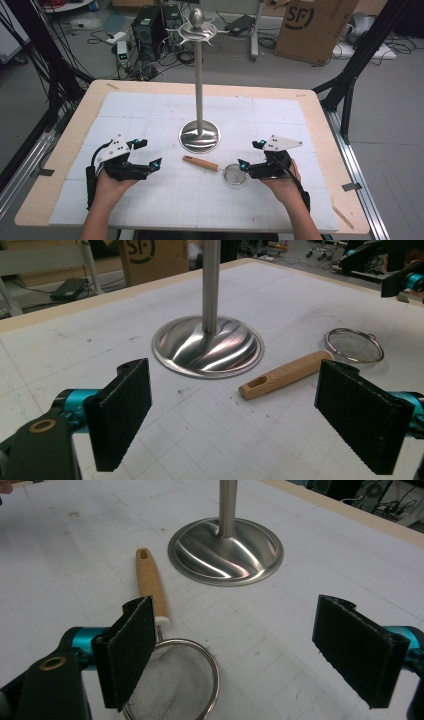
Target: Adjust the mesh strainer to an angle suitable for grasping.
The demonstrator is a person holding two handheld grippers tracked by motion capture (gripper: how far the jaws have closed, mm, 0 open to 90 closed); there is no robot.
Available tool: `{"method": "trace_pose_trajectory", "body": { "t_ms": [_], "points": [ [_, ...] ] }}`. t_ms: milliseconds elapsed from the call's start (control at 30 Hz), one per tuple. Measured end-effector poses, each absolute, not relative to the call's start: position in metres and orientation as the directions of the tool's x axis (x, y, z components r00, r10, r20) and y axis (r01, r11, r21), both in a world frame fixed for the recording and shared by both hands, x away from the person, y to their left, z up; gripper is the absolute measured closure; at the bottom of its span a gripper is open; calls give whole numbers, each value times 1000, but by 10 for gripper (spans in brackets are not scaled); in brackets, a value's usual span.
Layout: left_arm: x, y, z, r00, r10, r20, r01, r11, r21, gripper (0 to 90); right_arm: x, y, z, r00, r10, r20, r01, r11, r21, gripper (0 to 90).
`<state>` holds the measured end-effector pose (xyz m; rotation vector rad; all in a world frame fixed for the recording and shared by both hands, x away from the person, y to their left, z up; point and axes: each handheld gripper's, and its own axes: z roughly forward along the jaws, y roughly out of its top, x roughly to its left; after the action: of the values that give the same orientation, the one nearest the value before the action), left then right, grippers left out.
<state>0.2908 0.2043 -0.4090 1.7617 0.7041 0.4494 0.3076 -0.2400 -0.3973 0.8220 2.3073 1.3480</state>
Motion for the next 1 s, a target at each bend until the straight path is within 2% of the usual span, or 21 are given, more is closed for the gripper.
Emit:
{"method": "trace_pose_trajectory", "body": {
  "t_ms": [567, 1000],
  "points": [
    [291, 203, -409, 753, 656, -48, 232, -196, 953, 158, 320, -208, -398, -816, 578, -6, 313, 452, 835, 230],
    [291, 202, -409, 755, 654, -46, 232, -201, 952, 158, 330, -166, -407, -867, 497, -40, 290, 570, 769, 292]
  ]
}}
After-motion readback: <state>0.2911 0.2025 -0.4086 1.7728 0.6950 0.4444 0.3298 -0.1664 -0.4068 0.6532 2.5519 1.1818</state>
